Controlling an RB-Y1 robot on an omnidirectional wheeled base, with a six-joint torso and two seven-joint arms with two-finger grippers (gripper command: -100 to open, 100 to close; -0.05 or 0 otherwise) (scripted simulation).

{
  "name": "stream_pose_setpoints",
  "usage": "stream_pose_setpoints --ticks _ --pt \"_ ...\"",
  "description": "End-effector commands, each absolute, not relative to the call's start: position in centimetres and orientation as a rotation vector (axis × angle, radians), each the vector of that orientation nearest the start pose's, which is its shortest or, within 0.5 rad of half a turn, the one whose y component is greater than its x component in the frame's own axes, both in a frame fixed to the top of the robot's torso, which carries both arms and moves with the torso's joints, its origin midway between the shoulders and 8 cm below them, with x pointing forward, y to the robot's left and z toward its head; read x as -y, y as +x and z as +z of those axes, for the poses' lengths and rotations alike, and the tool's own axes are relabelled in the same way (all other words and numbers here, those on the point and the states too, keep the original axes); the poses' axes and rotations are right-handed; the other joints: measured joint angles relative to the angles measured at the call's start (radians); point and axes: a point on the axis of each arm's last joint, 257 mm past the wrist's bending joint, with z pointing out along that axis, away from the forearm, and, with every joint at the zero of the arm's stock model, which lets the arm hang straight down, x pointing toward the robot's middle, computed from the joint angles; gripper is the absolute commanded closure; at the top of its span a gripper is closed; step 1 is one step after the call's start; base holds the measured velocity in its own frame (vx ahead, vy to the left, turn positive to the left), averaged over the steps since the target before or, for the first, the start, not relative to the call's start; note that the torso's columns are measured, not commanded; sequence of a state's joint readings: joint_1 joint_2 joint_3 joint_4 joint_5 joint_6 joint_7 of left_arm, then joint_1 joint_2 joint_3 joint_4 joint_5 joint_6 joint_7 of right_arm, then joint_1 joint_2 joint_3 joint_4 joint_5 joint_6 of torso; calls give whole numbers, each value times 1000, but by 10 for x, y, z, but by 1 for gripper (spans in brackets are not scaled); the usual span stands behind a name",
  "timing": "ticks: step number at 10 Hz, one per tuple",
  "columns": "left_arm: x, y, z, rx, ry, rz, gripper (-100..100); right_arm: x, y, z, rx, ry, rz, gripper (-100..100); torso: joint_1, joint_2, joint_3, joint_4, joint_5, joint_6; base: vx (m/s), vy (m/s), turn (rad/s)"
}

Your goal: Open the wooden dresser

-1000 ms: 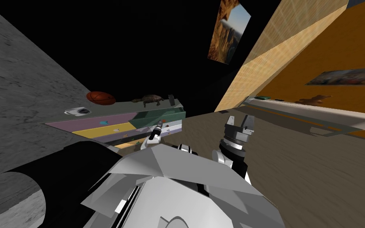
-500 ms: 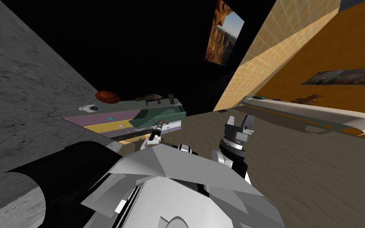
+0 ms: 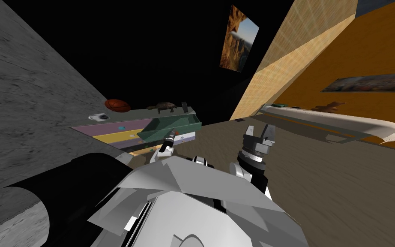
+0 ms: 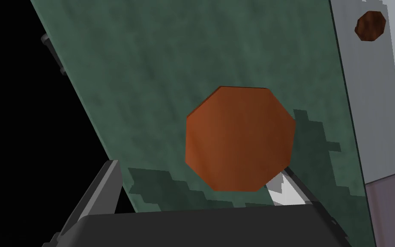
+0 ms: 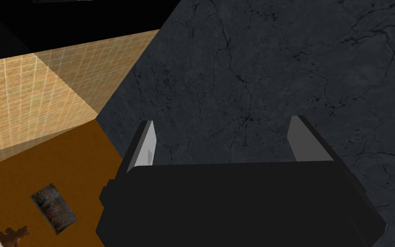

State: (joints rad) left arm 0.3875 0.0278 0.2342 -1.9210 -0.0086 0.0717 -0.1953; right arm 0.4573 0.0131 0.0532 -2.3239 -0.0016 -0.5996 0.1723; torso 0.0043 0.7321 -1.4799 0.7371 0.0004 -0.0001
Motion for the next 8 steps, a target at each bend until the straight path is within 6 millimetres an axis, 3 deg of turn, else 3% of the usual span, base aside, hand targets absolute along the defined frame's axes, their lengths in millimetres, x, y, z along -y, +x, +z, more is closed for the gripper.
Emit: stream_pose_setpoints --ticks 1,5,6,7,8 --pt "-412 403 -218 -1172 -1197 -670 -100 255 319 74 -503 475 1243 0 -2 3 2 1 0 0 27 22 -26" --pt "-412 394 -196 -1165 -1203 -663 -100 255 319 74 -503 475 1243 0 -5 7 5 1 -1 0 12 8 -27" --pt "-412 395 -199 -1165 -1201 -664 -100 255 319 74 -503 475 1243 0 -5 6 4 1 0 0 0 0 0" --pt "-412 395 -199 -1166 -1203 -663 0 255 319 74 -503 475 1243 0 -4 6 4 1 0 0 0 0 0" --pt "-412 395 -199 -1166 -1203 -663 0 255 319 74 -503 475 1243 0 -4 6 4 1 0 0 0 0 0"
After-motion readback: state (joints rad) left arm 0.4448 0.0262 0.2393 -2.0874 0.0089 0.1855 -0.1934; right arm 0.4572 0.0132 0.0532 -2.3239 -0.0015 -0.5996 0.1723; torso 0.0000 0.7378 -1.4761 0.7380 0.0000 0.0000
